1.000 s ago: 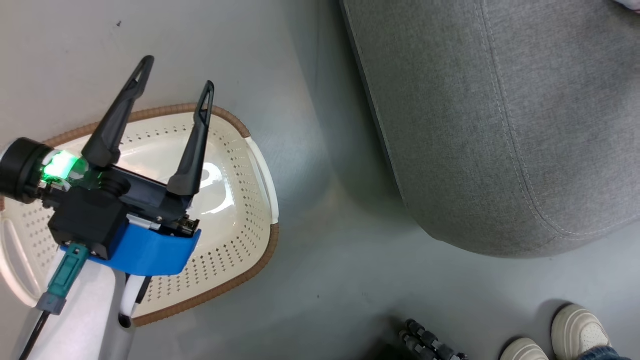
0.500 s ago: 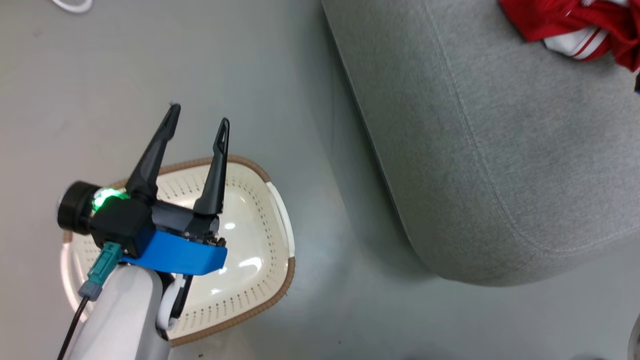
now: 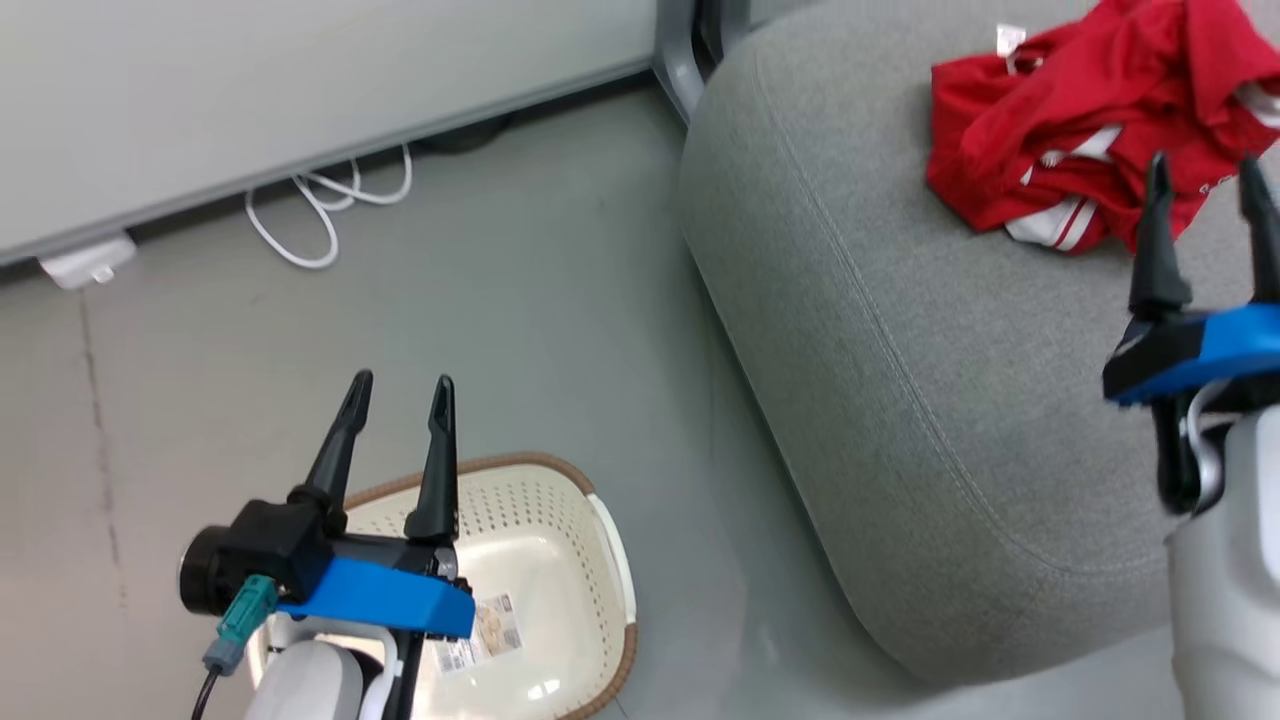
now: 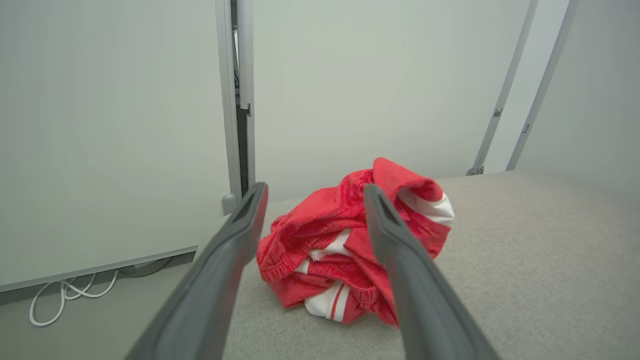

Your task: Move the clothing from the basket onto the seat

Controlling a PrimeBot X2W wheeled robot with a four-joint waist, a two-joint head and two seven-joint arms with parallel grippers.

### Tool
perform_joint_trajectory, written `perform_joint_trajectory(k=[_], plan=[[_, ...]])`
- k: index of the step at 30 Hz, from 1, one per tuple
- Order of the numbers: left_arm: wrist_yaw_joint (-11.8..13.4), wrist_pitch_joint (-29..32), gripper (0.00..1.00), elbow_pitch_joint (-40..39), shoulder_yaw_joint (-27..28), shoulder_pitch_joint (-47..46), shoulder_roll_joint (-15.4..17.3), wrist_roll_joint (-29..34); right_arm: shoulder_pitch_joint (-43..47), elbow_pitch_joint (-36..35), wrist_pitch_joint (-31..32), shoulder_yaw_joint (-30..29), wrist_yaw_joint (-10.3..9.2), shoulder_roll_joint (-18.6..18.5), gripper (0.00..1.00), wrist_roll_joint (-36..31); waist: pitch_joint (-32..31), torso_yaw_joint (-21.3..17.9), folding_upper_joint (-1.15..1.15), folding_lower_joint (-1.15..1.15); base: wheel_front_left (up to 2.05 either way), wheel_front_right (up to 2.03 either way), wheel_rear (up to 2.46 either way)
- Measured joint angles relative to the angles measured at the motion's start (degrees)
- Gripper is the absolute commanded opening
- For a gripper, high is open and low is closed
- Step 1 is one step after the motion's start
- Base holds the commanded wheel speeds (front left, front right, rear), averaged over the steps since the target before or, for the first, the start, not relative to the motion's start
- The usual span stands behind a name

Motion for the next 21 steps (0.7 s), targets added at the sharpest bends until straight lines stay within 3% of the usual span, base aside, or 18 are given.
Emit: perform_joint_trajectory(k=[7, 12, 21], plan=[[-0.36, -0.01, 1.0, 1.46, 2.01, 3.26, -1.52, 0.47, 11.7, -8.38, 1.02, 0.62, 0.01, 3.78, 1.0, -1.12, -5.4, 2.98, 0.0, 0.0, 0.0, 0.0, 0.0], [-0.3, -0.01, 1.0, 2.07, 3.77, 4.87, -2.45, 0.67, 18.28, -12.77, 1.57, 0.37, 0.0, 4.78, 1.0, -2.78, -8.06, 5.61, 0.0, 0.0, 0.0, 0.0, 0.0], [-0.6, -0.01, 1.0, 3.87, 5.98, 6.12, -3.13, 0.67, 25.67, -17.35, 1.26, 5.1, 0.01, 5.33, 1.0, -1.7, -10.88, 10.57, 0.0, 0.01, 0.0, 0.0, 0.0]])
